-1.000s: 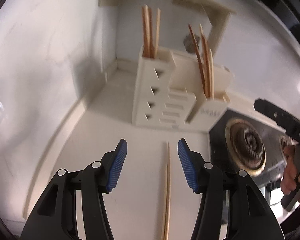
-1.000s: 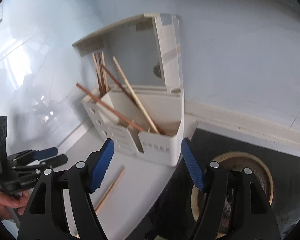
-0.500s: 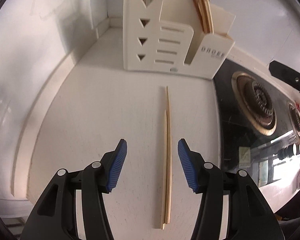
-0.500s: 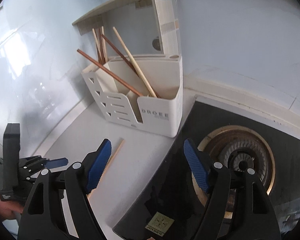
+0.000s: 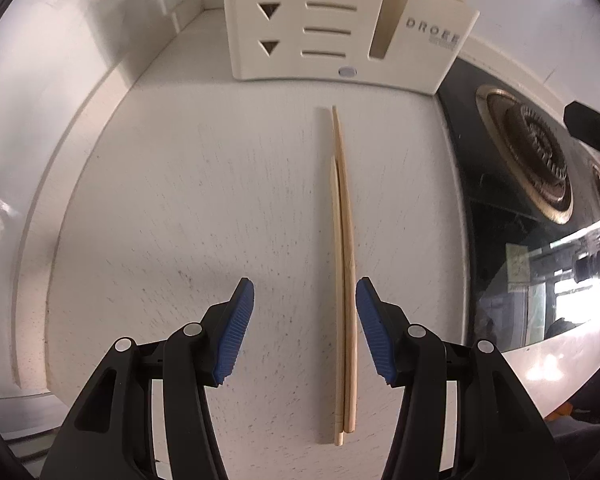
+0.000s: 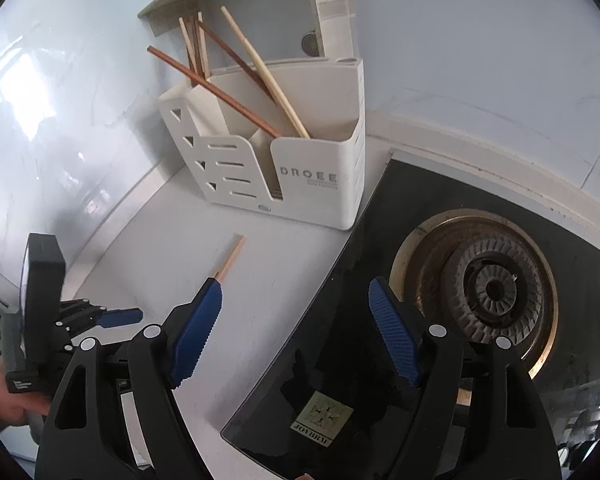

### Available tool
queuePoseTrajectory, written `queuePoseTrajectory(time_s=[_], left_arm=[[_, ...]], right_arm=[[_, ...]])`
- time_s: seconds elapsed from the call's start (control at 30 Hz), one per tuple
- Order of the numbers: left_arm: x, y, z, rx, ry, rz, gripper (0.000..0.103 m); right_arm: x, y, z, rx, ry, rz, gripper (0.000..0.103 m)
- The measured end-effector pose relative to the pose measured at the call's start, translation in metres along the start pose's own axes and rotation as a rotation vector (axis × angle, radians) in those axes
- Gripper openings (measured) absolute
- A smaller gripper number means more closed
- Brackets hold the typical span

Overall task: Organize utensils
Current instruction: 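Withdraw both open tools back to the last two light chopsticks, then grasp a light wooden chopstick with the left tool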

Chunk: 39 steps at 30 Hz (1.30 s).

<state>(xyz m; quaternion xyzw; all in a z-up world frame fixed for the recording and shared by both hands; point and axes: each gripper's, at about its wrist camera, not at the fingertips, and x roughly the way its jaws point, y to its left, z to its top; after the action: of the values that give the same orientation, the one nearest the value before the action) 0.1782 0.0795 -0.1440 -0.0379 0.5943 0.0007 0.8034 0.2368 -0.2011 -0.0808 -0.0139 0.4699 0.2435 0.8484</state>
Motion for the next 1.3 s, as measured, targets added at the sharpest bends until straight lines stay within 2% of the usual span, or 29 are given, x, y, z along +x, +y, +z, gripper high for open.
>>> queuePoseTrajectory(time_s=[0.13, 0.27, 0.67, 0.97, 1.17, 1.3], left_arm=[[0.008, 0.0, -0.002, 0.019, 0.034, 0.003, 0.055], [0.013, -0.001, -0.004, 0.051, 0.047, 0.012, 0.06], [0.006, 0.019, -0.004, 0.019, 0.025, 0.022, 0.058], [0.014, 0.018, -0.005, 0.041, 0.056, 0.04, 0.06], [0.019, 0.0, 0.0, 0.1, 0.118, 0.059, 0.061], [0.02, 0.001, 0.008, 0.094, 0.187, 0.061, 0.054]], right_arm=[[0.002, 0.003, 0.0, -0.002, 0.009, 0.0, 0.076], [0.005, 0.005, 0.0, -0.004, 0.019, 0.001, 0.076], [0.014, 0.006, -0.003, -0.006, 0.044, -0.001, 0.076], [0.022, 0.01, -0.004, -0.017, 0.078, 0.0, 0.076], [0.029, 0.016, -0.004, -0.022, 0.1, 0.005, 0.076], [0.033, 0.021, -0.004, -0.023, 0.124, 0.002, 0.076]])
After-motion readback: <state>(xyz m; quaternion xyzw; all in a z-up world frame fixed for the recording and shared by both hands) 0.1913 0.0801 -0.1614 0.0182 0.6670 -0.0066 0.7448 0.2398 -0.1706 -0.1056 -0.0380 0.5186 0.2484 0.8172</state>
